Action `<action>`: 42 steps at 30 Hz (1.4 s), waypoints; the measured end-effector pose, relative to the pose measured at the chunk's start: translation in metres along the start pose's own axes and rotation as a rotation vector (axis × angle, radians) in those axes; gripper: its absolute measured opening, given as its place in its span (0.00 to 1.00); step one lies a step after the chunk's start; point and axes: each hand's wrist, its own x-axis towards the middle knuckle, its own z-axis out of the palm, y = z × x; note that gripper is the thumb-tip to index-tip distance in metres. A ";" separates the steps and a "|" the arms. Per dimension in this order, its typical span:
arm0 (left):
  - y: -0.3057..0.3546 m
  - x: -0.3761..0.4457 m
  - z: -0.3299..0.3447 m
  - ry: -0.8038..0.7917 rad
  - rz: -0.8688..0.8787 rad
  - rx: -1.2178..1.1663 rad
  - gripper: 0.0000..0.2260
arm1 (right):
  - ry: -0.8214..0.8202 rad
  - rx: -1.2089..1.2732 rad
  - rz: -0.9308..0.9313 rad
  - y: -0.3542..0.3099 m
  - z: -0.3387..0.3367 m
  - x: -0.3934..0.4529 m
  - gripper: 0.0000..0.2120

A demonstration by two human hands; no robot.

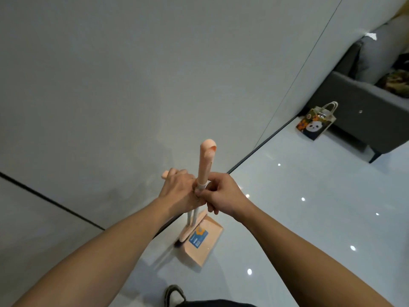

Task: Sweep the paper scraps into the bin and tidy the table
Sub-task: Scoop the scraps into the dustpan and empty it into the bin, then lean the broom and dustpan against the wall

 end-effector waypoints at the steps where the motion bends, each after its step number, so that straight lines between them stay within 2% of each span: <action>1: -0.004 0.001 0.004 -0.020 -0.013 -0.015 0.15 | -0.010 -0.019 0.015 0.000 0.001 0.002 0.03; 4: -0.017 -0.002 0.017 -0.064 0.001 -0.052 0.11 | -0.001 -0.029 0.054 0.004 0.005 0.003 0.10; 6: -0.033 -0.006 0.028 -0.043 0.022 -0.133 0.14 | 0.050 0.006 0.095 0.011 0.005 0.000 0.13; 9: -0.057 -0.005 0.044 -0.020 0.027 -0.171 0.16 | 0.126 0.043 0.188 0.028 0.003 -0.009 0.11; 11: -0.070 -0.004 0.061 -0.089 -0.016 -0.143 0.17 | 0.162 0.066 0.266 0.044 0.005 -0.020 0.10; 14: -0.086 -0.017 0.089 -0.168 -0.140 -0.342 0.18 | 0.174 0.084 0.374 0.064 0.011 -0.037 0.09; 16: -0.091 -0.029 0.104 -0.068 -0.016 -0.399 0.16 | 0.177 0.083 0.426 0.073 0.014 -0.043 0.09; 18: -0.090 -0.034 0.111 0.038 -0.003 -0.444 0.12 | 0.182 0.081 0.463 0.083 0.014 -0.046 0.09; 19: -0.088 -0.035 0.112 0.073 -0.034 -0.410 0.17 | 0.180 0.076 0.476 0.087 0.015 -0.048 0.08; 21: -0.087 -0.038 0.116 0.067 -0.081 -0.293 0.32 | 0.180 0.055 0.496 0.096 0.018 -0.051 0.08; 25: -0.080 -0.057 0.113 -0.002 -0.234 -0.192 0.40 | 0.198 0.025 0.515 0.112 0.021 -0.061 0.08; 28: -0.067 -0.072 0.109 0.057 -0.387 -0.159 0.41 | 0.205 0.018 0.511 0.125 0.018 -0.073 0.09; 31: -0.044 -0.084 0.098 0.140 -0.459 -0.140 0.36 | 0.213 0.019 0.493 0.138 0.007 -0.088 0.09; 36: 0.017 -0.083 0.080 -0.036 -0.614 -0.134 0.28 | 0.242 0.069 0.440 0.155 -0.032 -0.122 0.12; 39: 0.070 -0.062 0.069 -0.102 -0.771 -0.184 0.25 | 0.284 0.089 0.408 0.166 -0.077 -0.150 0.14; 40: 0.089 -0.052 0.067 -0.121 -0.781 -0.203 0.24 | 0.306 0.093 0.398 0.171 -0.093 -0.162 0.14; 42: 0.133 -0.026 0.062 -0.130 -0.665 -0.213 0.24 | 0.356 0.099 0.380 0.180 -0.129 -0.186 0.15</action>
